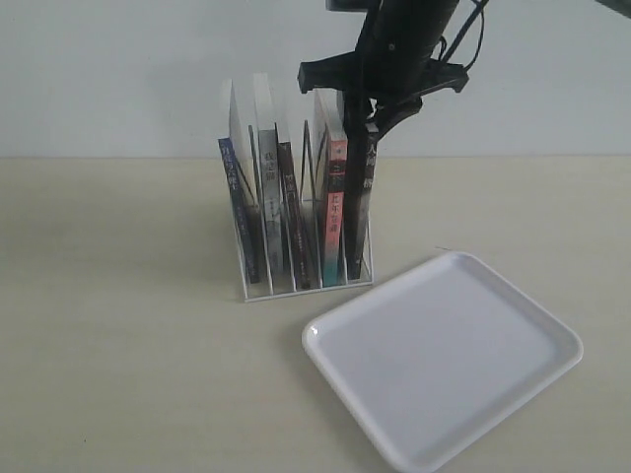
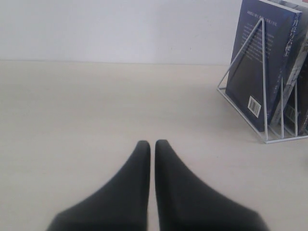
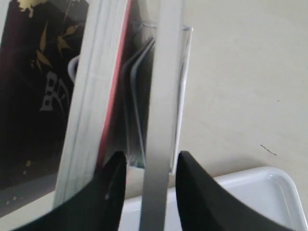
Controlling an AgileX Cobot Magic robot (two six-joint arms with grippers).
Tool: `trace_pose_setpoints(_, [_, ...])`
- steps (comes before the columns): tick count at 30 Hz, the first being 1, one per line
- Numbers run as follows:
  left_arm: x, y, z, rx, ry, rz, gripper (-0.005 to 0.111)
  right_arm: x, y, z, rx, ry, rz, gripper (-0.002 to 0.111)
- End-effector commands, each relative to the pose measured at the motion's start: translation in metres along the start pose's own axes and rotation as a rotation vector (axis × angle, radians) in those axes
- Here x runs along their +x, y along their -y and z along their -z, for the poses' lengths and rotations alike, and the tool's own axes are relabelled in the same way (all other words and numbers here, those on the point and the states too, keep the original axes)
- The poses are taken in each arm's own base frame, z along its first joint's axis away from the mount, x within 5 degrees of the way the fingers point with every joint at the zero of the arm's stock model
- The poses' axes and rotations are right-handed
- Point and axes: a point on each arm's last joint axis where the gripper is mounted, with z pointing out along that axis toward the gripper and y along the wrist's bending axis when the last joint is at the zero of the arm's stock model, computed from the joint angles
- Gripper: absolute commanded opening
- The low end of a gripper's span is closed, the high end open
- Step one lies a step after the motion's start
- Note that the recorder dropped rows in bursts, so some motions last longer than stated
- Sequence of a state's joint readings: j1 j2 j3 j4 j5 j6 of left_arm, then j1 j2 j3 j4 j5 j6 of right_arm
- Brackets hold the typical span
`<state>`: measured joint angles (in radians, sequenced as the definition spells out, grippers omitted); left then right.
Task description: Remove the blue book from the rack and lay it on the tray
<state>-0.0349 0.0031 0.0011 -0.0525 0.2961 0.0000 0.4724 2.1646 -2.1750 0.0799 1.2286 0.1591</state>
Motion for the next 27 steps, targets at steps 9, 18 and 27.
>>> trace_pose_setpoints(9, [-0.001,0.0,0.0,0.0,0.009,0.004,0.004,0.001,-0.012,0.08,-0.067,0.156,-0.01,0.035])
trace_pose_setpoints(18, [-0.001,0.0,0.0,0.0,0.009,0.004,0.004,0.008,-0.044,0.064,-0.059,0.123,0.06,0.035])
trace_pose_setpoints(27, [-0.001,0.0,0.0,0.0,0.009,0.004,0.004,0.007,-0.041,0.048,-0.012,0.101,0.016,0.035])
